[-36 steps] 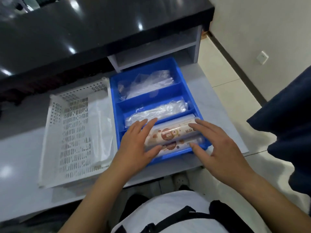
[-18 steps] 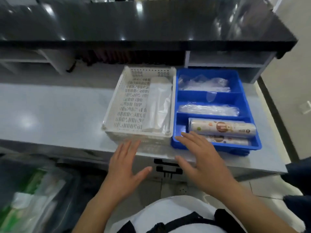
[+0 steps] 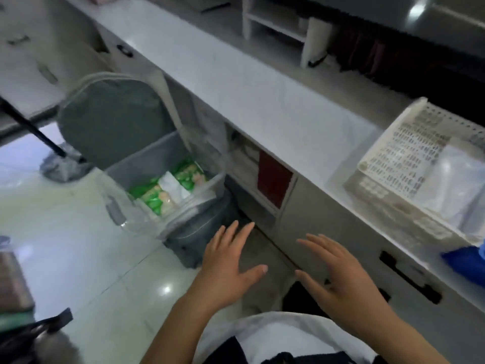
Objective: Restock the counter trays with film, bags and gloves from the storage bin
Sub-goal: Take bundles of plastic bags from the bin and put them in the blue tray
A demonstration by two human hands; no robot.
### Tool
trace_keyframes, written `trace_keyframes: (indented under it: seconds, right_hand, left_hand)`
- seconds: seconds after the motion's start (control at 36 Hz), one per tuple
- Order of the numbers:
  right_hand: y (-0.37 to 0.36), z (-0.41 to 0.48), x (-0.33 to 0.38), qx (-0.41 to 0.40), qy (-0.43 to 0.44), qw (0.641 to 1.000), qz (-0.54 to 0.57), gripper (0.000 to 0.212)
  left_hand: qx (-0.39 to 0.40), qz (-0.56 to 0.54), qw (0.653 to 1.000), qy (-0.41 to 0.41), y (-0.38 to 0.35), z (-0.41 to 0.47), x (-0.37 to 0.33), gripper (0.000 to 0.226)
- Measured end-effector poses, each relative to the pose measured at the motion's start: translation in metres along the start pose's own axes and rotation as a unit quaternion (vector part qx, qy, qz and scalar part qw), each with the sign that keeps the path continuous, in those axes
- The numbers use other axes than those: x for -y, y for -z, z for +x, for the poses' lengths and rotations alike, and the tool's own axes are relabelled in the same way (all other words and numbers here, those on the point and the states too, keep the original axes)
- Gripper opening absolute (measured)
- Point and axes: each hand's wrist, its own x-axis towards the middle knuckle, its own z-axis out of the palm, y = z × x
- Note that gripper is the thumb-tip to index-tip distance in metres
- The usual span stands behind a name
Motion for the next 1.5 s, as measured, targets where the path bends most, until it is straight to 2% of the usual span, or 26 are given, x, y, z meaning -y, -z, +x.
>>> trace_keyframes:
  seconds: [0.14, 0.28, 0.42, 0.53, 0.69, 0.86, 1.0, 1.17, 1.36, 1.5]
  right_hand:
    - [-0.006, 0.047, 0.043, 0.034, 0.044, 0.998, -0.015, 0.055]
    - [-0.025, 0.109, 0.076, 0.101, 0.071, 0.992, -0.02, 0.057]
    - [-0.049, 0.197, 0.113, 0.15, 0.12, 0.981, -0.022, 0.058]
    - [-0.06, 0.279, 0.143, 0.15, 0.163, 0.975, -0.001, 0.057]
    - [-0.088, 0.394, 0.174, 0.194, 0.173, 0.966, 0.007, 0.058]
    - [-0.126, 0.476, 0.188, 0.326, 0.168, 0.919, -0.141, 0.066]
    - [-0.157, 0.502, 0.187, 0.336, 0.168, 0.915, -0.148, 0.062]
    - [-0.191, 0.517, 0.175, 0.387, 0.096, 0.902, -0.163, 0.064]
    - [-0.226, 0.518, 0.167, 0.392, -0.018, 0.913, -0.109, 0.058]
    - [-0.258, 0.534, 0.167, 0.388, -0.096, 0.915, -0.057, 0.063]
  left_hand:
    - [-0.047, -0.032, 0.997, 0.061, 0.029, -0.008, 0.045, 0.085]
    - [-0.072, -0.065, 0.987, 0.126, 0.048, -0.006, 0.087, 0.084]
    - [-0.079, -0.09, 0.972, 0.201, 0.082, 0.009, 0.134, 0.085]
    - [-0.08, -0.088, 0.959, 0.259, 0.127, 0.029, 0.169, 0.083]
    - [-0.056, -0.075, 0.945, 0.314, 0.187, 0.061, 0.216, 0.081]
    - [-0.045, -0.133, 0.928, 0.345, 0.214, 0.101, 0.247, 0.079]
    - [-0.032, -0.198, 0.91, 0.362, 0.209, 0.128, 0.261, 0.078]
    - [0.072, -0.205, 0.907, 0.361, 0.209, 0.162, 0.291, 0.081]
    - [0.109, -0.218, 0.898, 0.367, 0.209, 0.213, 0.345, 0.074]
    - [0.145, -0.198, 0.893, 0.379, 0.183, 0.243, 0.387, 0.073]
